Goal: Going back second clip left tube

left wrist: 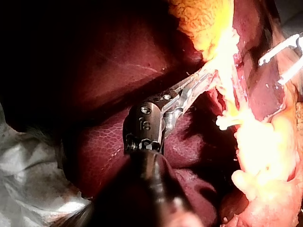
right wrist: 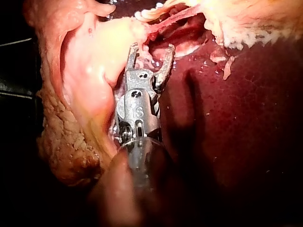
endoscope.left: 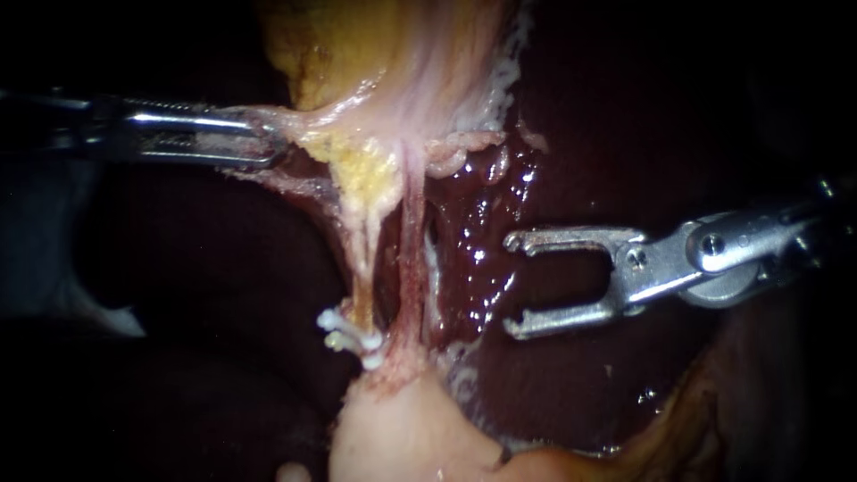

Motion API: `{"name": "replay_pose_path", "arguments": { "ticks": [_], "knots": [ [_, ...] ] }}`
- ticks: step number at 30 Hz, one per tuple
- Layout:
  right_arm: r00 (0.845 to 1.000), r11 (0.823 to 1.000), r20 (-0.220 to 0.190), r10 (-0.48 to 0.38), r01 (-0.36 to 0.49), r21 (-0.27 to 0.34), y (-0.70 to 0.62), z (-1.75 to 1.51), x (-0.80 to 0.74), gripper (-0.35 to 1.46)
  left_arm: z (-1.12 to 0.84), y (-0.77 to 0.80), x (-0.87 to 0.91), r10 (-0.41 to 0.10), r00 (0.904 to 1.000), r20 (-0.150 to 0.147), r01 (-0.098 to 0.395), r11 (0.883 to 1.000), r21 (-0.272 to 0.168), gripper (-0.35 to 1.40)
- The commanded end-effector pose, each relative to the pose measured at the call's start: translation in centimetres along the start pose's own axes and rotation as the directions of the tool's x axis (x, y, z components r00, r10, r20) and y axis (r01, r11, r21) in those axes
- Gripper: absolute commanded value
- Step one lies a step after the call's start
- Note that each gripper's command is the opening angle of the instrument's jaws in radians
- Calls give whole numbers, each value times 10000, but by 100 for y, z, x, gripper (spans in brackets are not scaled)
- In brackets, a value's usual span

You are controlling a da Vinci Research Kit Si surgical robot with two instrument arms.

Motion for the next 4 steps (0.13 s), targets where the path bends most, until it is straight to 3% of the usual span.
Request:
{"name": "replay_pose_path", "arguments": {
  "ticks": [1, 4],
  "knots": [
    [10000, 10000, 0, 2, -2, 0, 0, -1, 0, 50, 0, 0, 0, -1, 10000, 5, 1, 10000, 4, -35],
    [10000, 10000, -8, 7, -7, 26, 1, -2, 0, 50, 0, 0, 0, 0, 10000, 6, 0, 10000, 3, -35]
  ]
}}
